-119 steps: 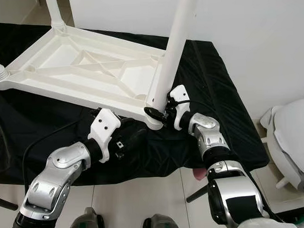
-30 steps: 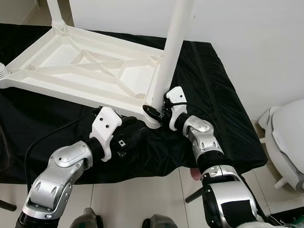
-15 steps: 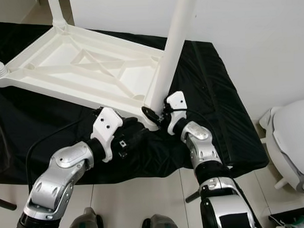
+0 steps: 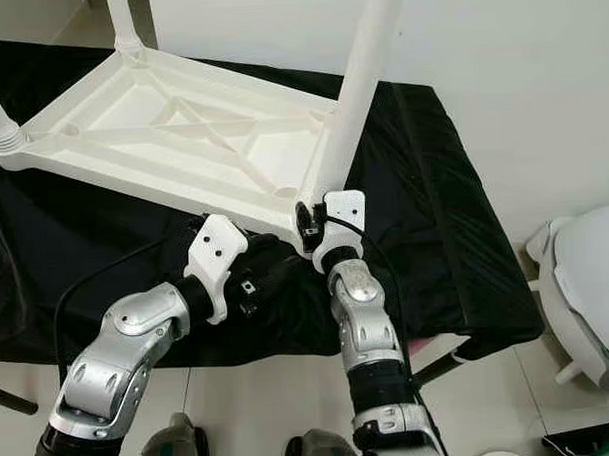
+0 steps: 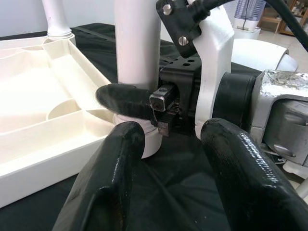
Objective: Building children table
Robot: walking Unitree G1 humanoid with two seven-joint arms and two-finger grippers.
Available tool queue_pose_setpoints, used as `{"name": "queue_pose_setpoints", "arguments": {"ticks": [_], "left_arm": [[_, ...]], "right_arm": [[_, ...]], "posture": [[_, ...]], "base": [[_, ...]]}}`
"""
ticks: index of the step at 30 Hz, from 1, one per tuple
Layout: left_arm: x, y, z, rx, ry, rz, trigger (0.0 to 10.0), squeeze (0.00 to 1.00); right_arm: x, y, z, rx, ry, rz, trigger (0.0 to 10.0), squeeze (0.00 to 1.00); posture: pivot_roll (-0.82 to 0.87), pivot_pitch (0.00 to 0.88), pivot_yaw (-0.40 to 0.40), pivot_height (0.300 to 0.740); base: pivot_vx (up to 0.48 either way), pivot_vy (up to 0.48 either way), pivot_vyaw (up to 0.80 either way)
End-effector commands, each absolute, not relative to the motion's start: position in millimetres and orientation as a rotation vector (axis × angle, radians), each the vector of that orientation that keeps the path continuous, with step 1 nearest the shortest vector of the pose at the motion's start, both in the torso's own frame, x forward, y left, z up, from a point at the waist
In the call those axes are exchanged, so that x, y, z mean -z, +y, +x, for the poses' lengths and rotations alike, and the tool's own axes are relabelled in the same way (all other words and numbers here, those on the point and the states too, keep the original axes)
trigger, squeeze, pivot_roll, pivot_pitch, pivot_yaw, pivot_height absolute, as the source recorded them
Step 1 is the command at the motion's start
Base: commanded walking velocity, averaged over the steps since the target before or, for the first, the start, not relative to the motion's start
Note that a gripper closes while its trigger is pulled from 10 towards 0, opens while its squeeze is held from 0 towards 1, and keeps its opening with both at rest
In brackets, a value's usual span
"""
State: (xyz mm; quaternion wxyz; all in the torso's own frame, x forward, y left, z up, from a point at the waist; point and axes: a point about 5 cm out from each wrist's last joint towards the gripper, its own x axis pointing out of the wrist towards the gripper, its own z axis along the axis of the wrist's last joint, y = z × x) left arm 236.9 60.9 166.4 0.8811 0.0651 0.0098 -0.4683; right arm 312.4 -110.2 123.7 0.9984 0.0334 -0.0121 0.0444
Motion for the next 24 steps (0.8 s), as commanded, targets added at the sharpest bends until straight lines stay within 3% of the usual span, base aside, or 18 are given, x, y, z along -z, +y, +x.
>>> {"name": "queue_pose_setpoints", "arguments": {"ticks": [1, 4, 5, 7, 8, 10, 11, 12, 13, 19, 20, 21, 22, 24], "left_arm": [[-166, 61, 240, 0.910, 0.024, 0.133, 10.0, 0.00], [-166, 60, 240, 0.914, 0.023, 0.136, 10.0, 0.00], [-167, 60, 240, 0.913, 0.023, 0.137, 10.0, 0.00], [-167, 61, 241, 0.912, 0.022, 0.138, 10.0, 0.00], [-167, 61, 241, 0.910, 0.021, 0.139, 10.0, 0.00], [-167, 61, 241, 0.909, 0.020, 0.140, 10.0, 0.00], [-167, 61, 241, 0.908, 0.020, 0.140, 10.0, 0.00], [-167, 61, 241, 0.908, 0.020, 0.140, 10.0, 0.00], [-167, 61, 241, 0.908, 0.020, 0.140, 10.0, 0.00], [-168, 61, 241, 0.904, 0.019, 0.138, 10.0, 0.00], [-168, 61, 240, 0.902, 0.019, 0.138, 10.0, 0.00], [-168, 61, 240, 0.902, 0.019, 0.138, 10.0, 0.00], [-168, 61, 240, 0.901, 0.019, 0.138, 10.0, 0.00], [-168, 61, 240, 0.901, 0.019, 0.139, 10.0, 0.00]], "right_arm": [[-117, -128, 309, 0.017, 0.008, 0.048, 0.0, 0.00], [-112, -136, 308, 0.083, 0.043, 0.013, 0.0, 0.00], [-112, -136, 308, 0.080, 0.045, -0.001, 3.2, 0.00], [-113, -135, 308, 0.082, 0.048, -0.010, 3.2, 0.00], [-115, -138, 310, 0.094, 0.047, -0.009, 10.0, 0.00], [-117, -138, 312, 0.083, 0.046, 0.009, 10.0, 0.02], [-118, -140, 313, 0.068, 0.043, 0.022, 10.0, 0.94], [-118, -140, 313, 0.068, 0.043, 0.022, 10.0, 0.94], [-119, -141, 314, 0.050, 0.037, 0.034, 10.0, 1.00], [-125, -143, 321, -0.073, 0.018, 0.061, 10.0, 1.00], [-126, -143, 324, -0.152, 0.022, 0.067, 10.0, 0.93], [-126, -143, 324, -0.152, 0.022, 0.067, 10.0, 0.93], [-128, -144, 327, -0.214, 0.025, 0.071, 10.0, 0.00], [-129, -146, 329, -0.270, 0.026, 0.054, 10.0, 0.00]], "posture": [[-0.02, 0.028, -0.097, 0.740], [-0.02, 0.026, -0.096, 0.740], [-0.02, 0.026, -0.096, 0.740], [-0.02, 0.026, -0.096, 0.740], [-0.02, 0.024, -0.093, 0.740], [-0.01, 0.023, -0.093, 0.740], [-0.01, 0.023, -0.093, 0.740], [-0.01, 0.023, -0.093, 0.740], [-0.01, 0.024, -0.094, 0.740], [-0.01, 0.026, -0.097, 0.740], [-0.01, 0.026, -0.098, 0.740], [-0.01, 0.026, -0.098, 0.740], [-0.01, 0.025, -0.099, 0.740], [-0.01, 0.023, -0.100, 0.740]], "base": [[0.000, 0.000, 0.00], [0.000, 0.000, 0.00], [0.000, 0.000, 0.00], [0.000, 0.000, 0.00], [0.000, 0.000, 0.00], [0.000, 0.000, 0.00], [0.000, 0.000, 0.00], [0.000, 0.000, 0.00], [0.000, 0.000, 0.00], [0.000, 0.000, 0.00], [0.000, 0.000, 0.00], [0.000, 0.000, 0.00], [0.000, 0.000, 0.00], [0.000, 0.000, 0.00]]}}
